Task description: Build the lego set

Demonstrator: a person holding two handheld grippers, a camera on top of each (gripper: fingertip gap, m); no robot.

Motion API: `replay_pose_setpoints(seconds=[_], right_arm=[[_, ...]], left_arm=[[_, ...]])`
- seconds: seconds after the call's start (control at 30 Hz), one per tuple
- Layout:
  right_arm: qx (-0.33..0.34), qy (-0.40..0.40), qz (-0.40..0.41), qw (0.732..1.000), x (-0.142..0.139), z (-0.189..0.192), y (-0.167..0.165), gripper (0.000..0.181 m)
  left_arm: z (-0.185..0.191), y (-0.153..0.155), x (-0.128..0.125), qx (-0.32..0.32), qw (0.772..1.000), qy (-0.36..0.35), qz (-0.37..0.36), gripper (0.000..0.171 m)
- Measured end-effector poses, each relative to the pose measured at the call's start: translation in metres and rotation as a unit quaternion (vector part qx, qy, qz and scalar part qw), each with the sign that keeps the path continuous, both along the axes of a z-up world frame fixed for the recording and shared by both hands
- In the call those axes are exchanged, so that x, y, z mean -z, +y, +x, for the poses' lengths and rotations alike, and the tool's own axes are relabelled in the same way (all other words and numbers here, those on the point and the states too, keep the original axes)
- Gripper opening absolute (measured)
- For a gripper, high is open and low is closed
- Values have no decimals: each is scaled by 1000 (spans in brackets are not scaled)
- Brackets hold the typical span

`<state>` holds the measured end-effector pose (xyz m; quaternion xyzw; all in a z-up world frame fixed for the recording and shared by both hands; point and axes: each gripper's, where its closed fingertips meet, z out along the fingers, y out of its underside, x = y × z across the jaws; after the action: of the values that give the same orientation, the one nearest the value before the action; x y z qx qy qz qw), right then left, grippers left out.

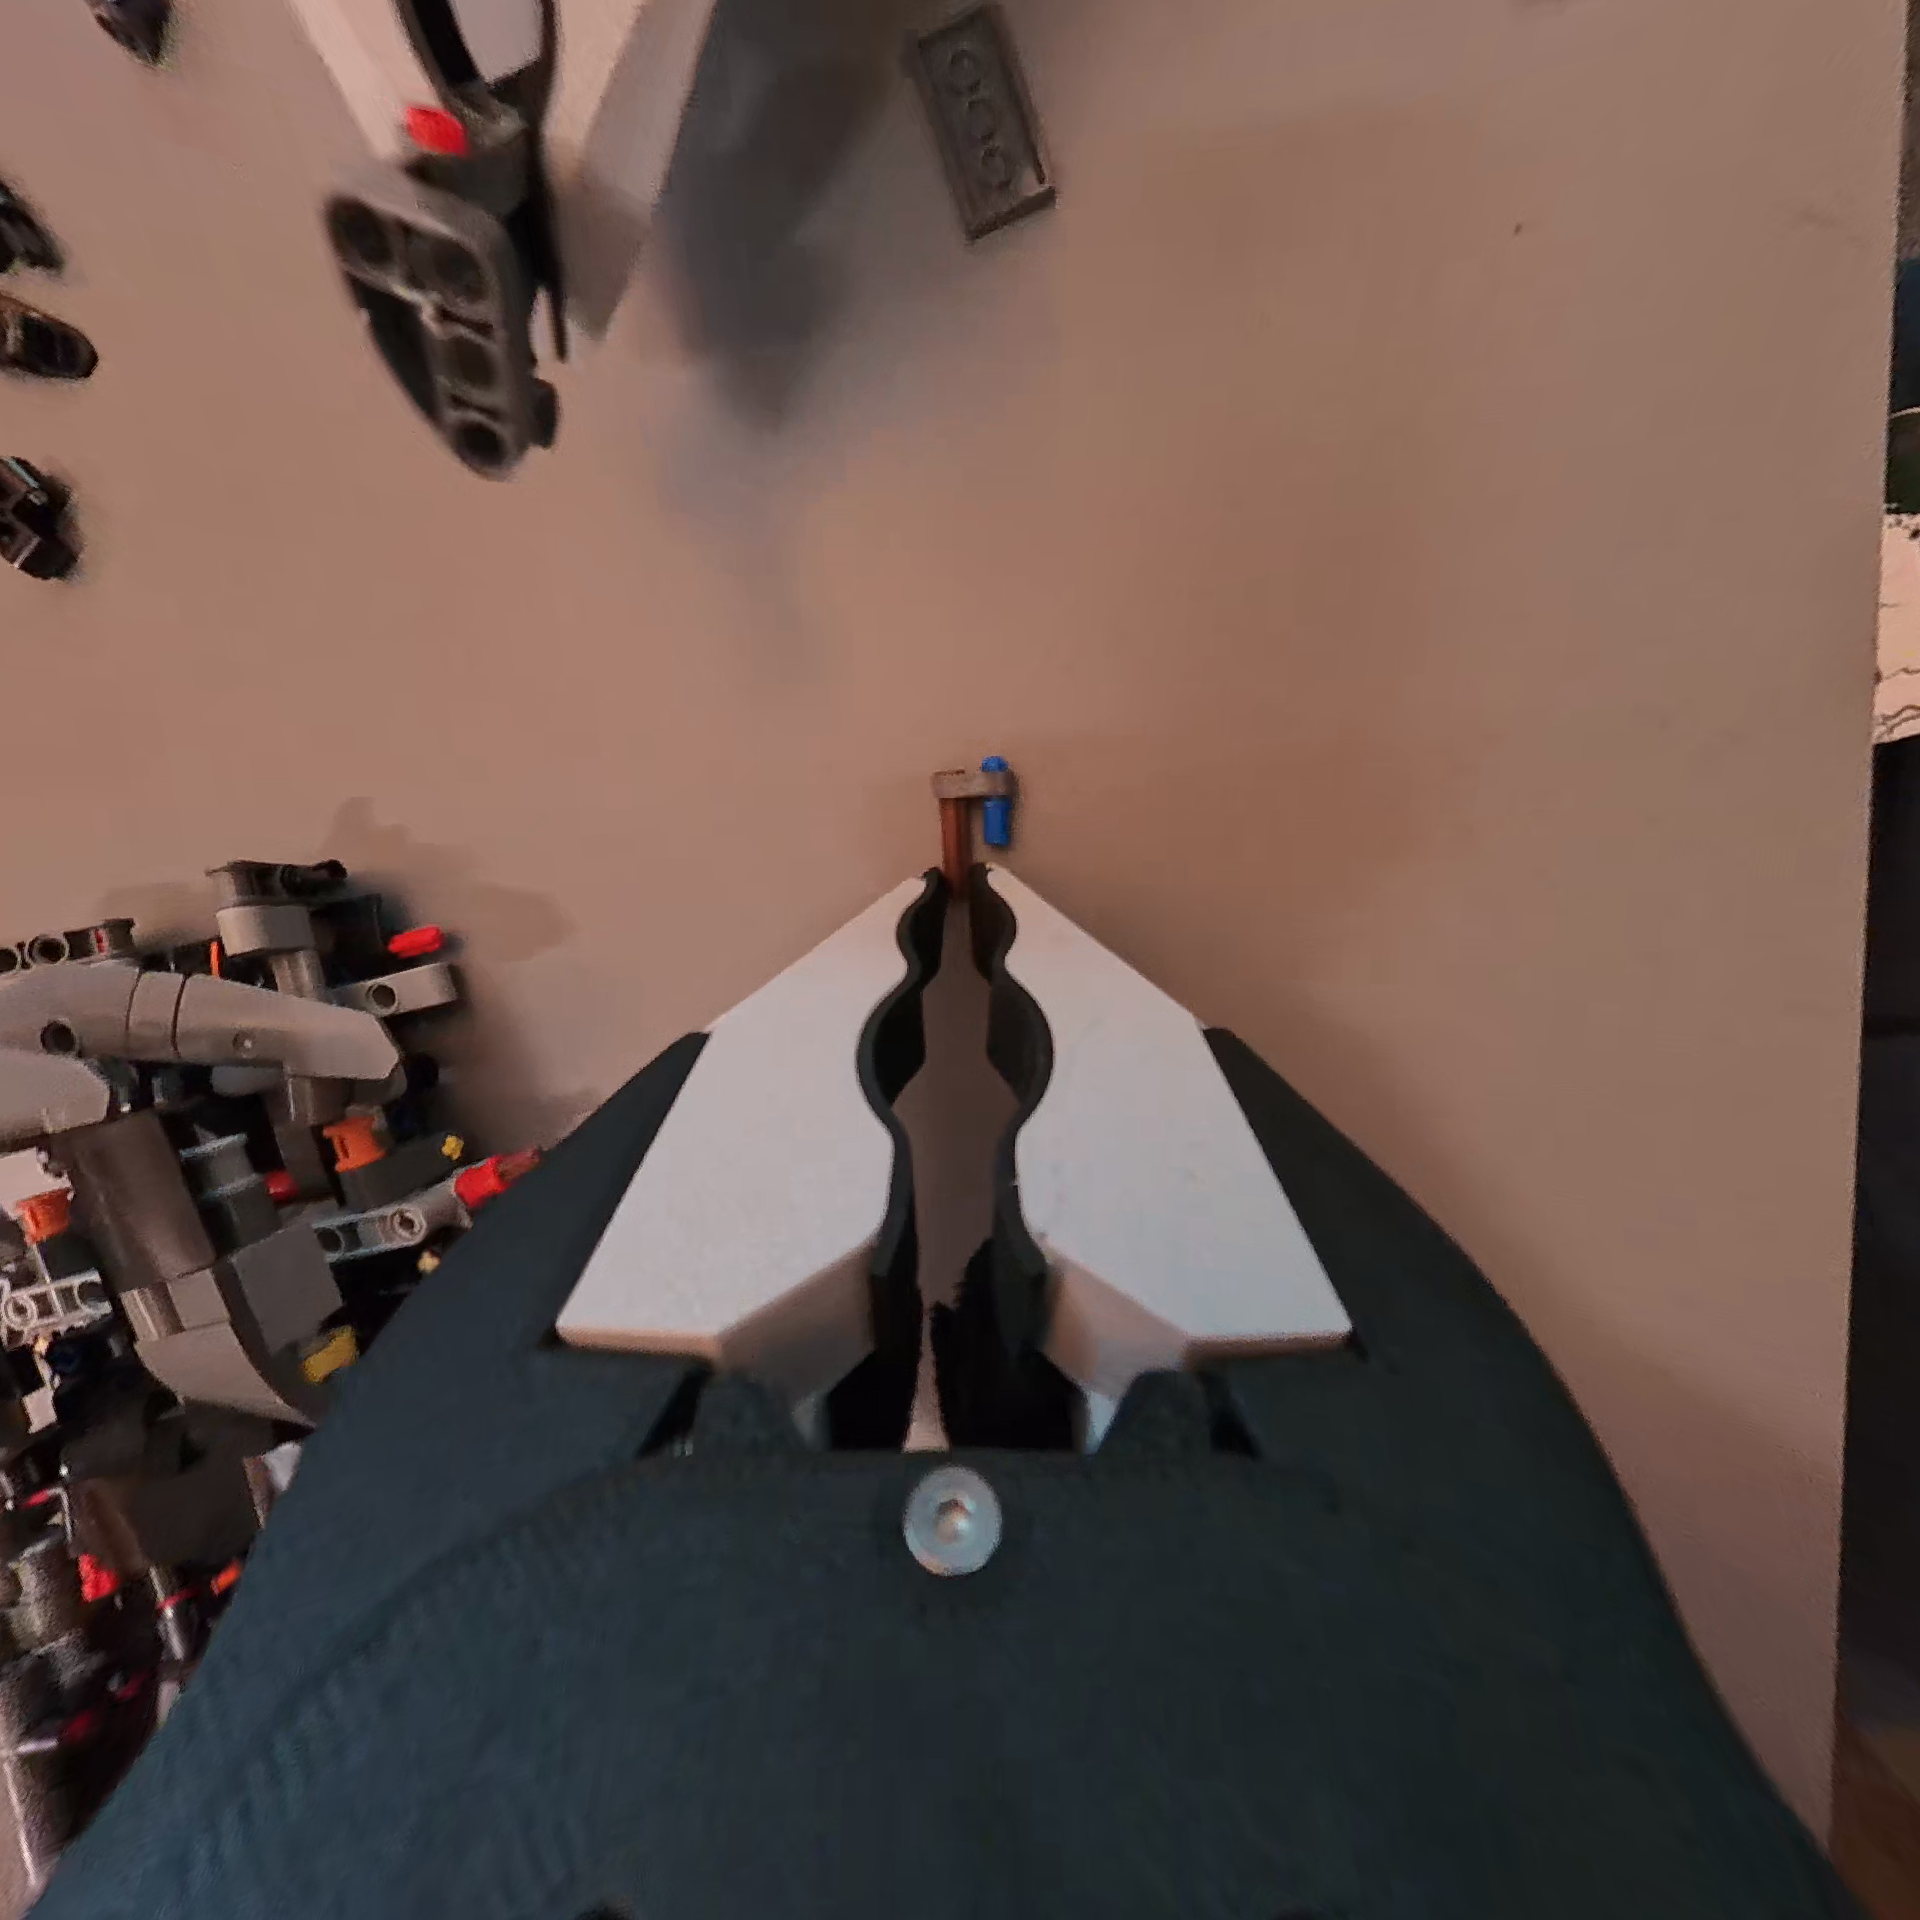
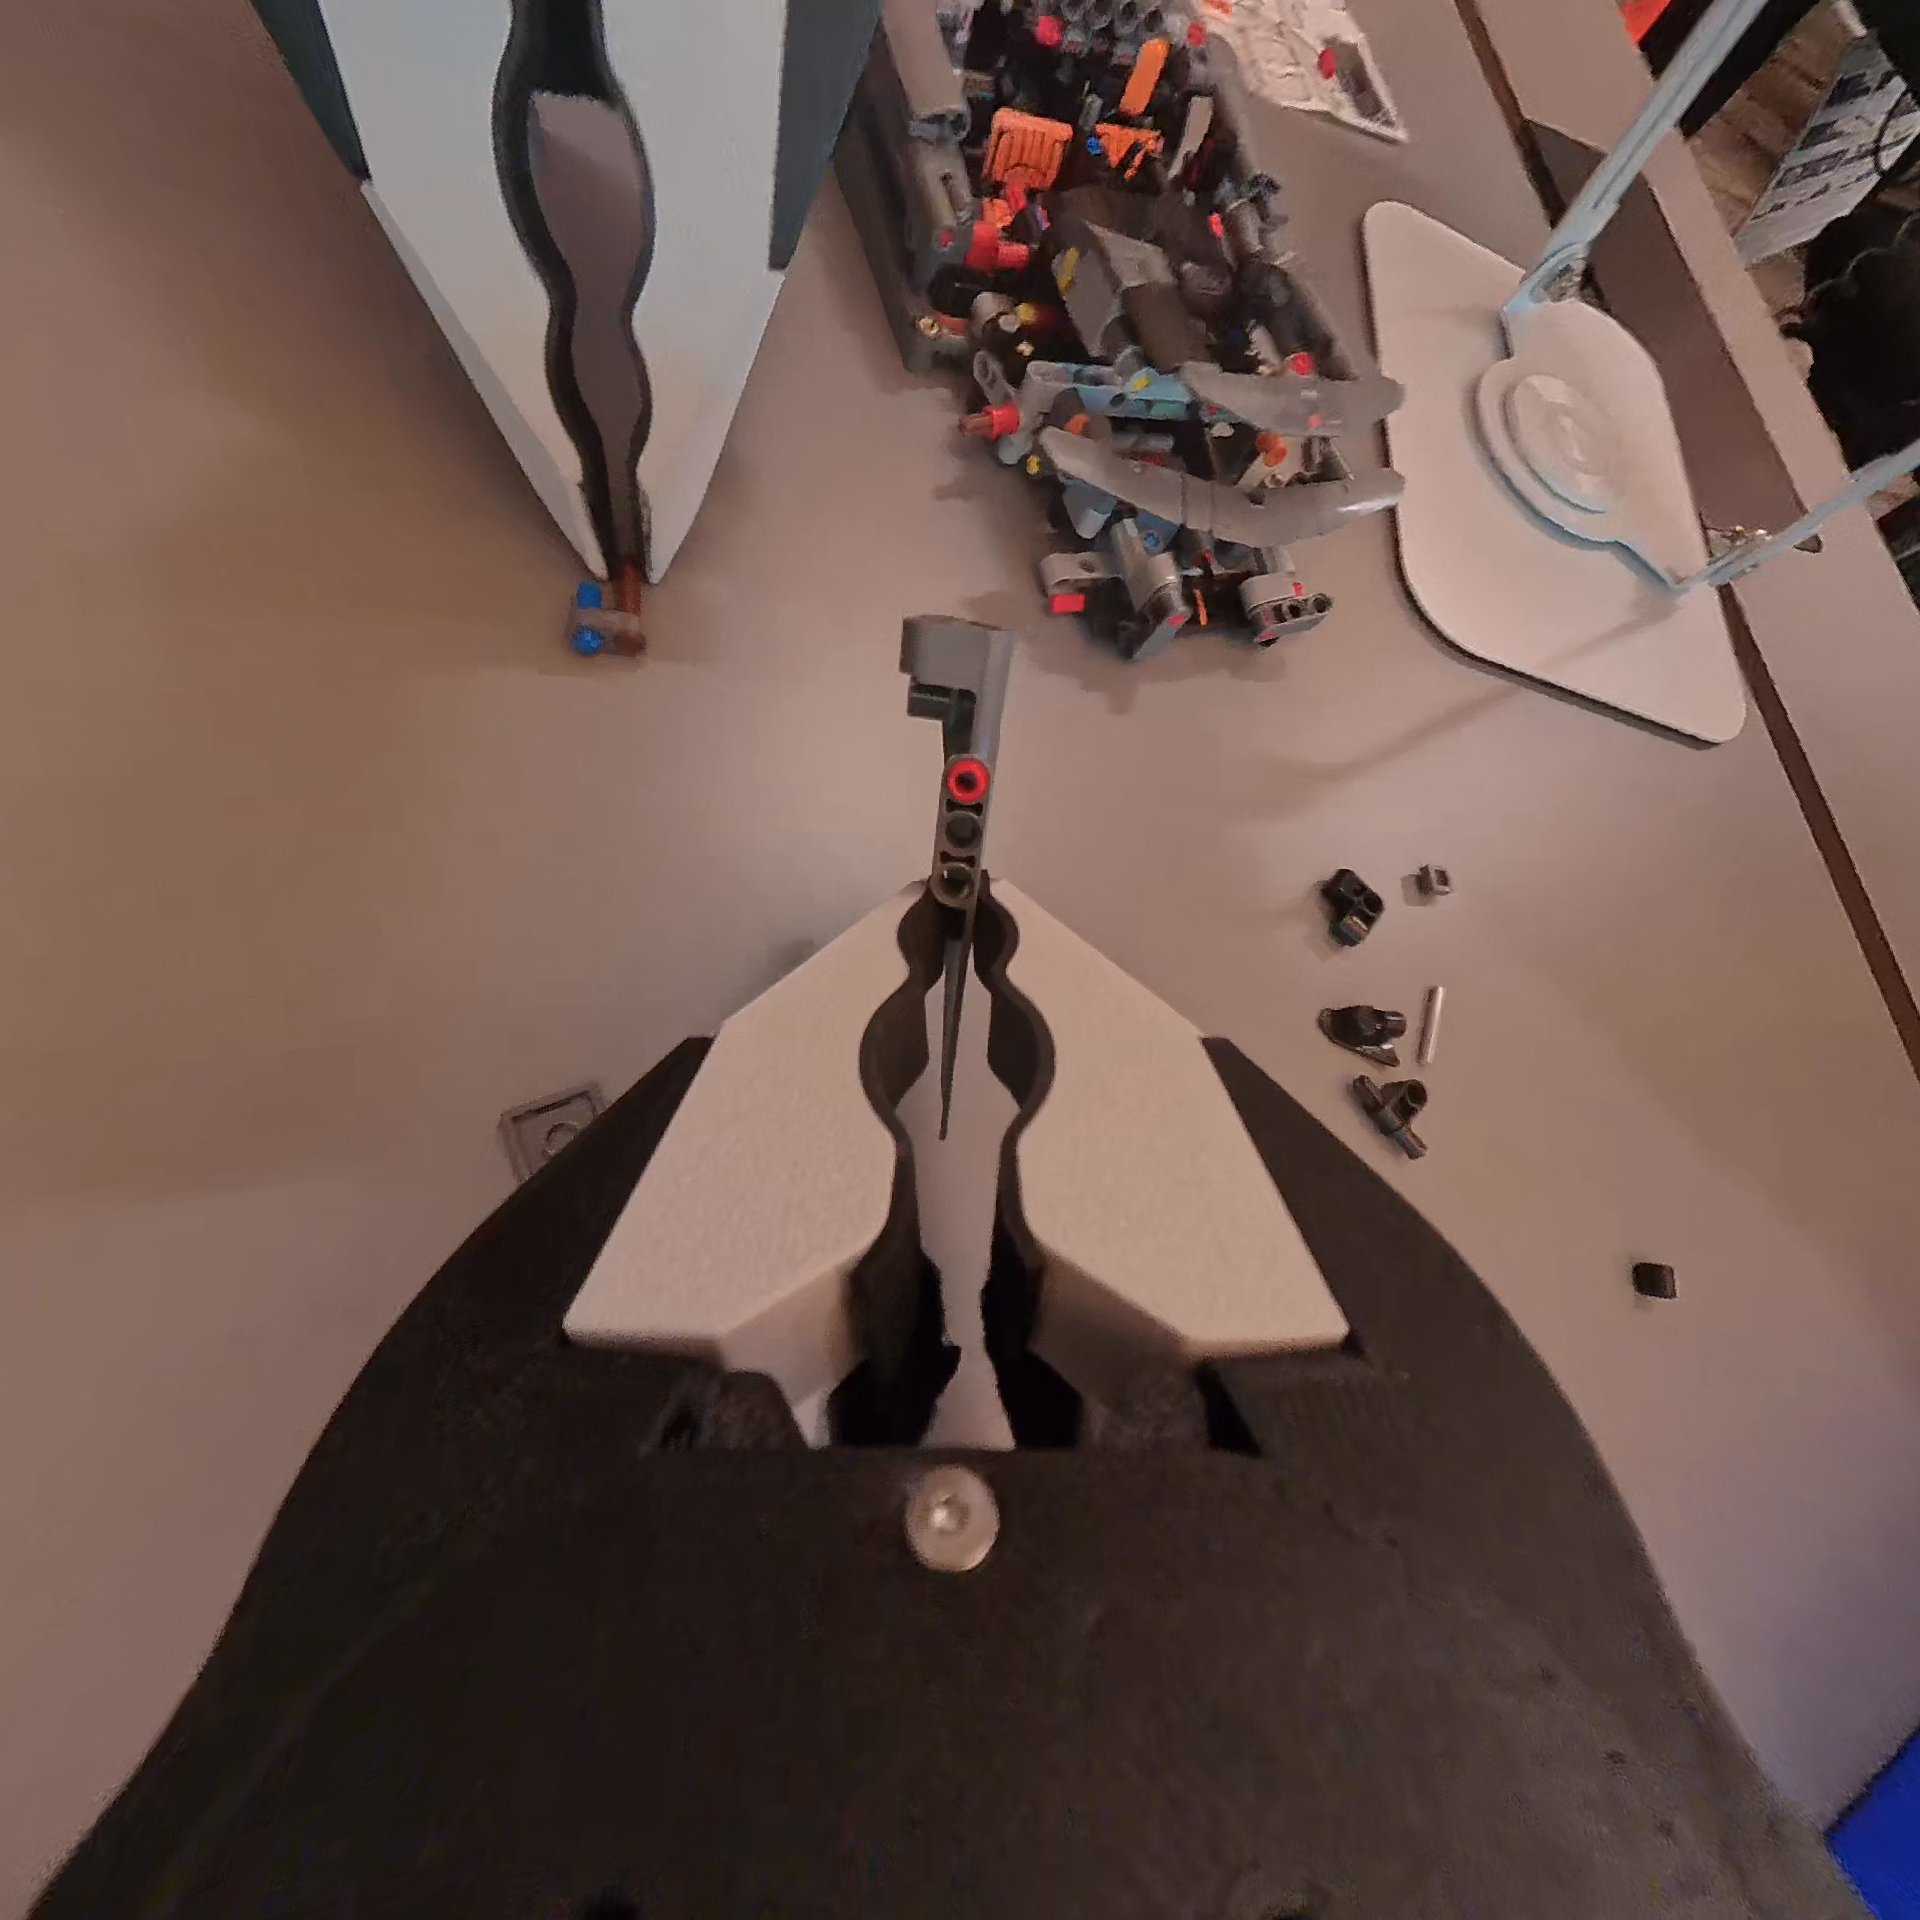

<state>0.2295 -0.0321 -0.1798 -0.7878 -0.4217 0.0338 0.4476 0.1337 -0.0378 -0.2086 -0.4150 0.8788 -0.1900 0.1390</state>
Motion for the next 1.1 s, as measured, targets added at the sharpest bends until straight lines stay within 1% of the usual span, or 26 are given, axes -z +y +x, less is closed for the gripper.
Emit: replay_pose_setpoints(seconds=[0.1,0.23,0.33,0.43,0.5,0.63,0.73,0.8,0.9,1.0,1.1], right_arm=[[-18,-29,-6,999,8,-8,-3,2],[-24,-82,-19,996,23,-10,-4,2],[-37,-93,-15,995,24,-17,-5,2],[-48,-100,-13,994,24,-22,-8,2],[-57,-99,-16,993,24,-26,-11,3],[-77,-74,-25,994,21,-34,-17,12],[-76,-36,-8,996,6,-36,-16,17],[-62,-5,6,998,-6,-33,-13,20],[-27,43,39,998,-27,-23,-4,23],[-8,104,99,990,-59,-18,1,27],[12,127,150,980,-81,-11,2,30]], left_arm=[[0,0,0,-12,1000,-12,0,2],[-8,1,-1,-24,1000,-17,-1,2],[-10,4,-10,-43,998,-41,-27,3],[-7,6,-24,-62,993,-77,-61,3],[-4,6,-35,-70,989,-100,-86,3],[5,4,-49,-76,980,-131,-128,3],[16,-1,-64,-76,969,-166,-167,3],[26,-3,-78,-79,956,-200,-199,3],[41,-6,-102,-83,929,-249,-262,2],[55,-8,-127,-93,890,-290,-339,3],[69,-10,-146,-104,843,-319,-420,3]])
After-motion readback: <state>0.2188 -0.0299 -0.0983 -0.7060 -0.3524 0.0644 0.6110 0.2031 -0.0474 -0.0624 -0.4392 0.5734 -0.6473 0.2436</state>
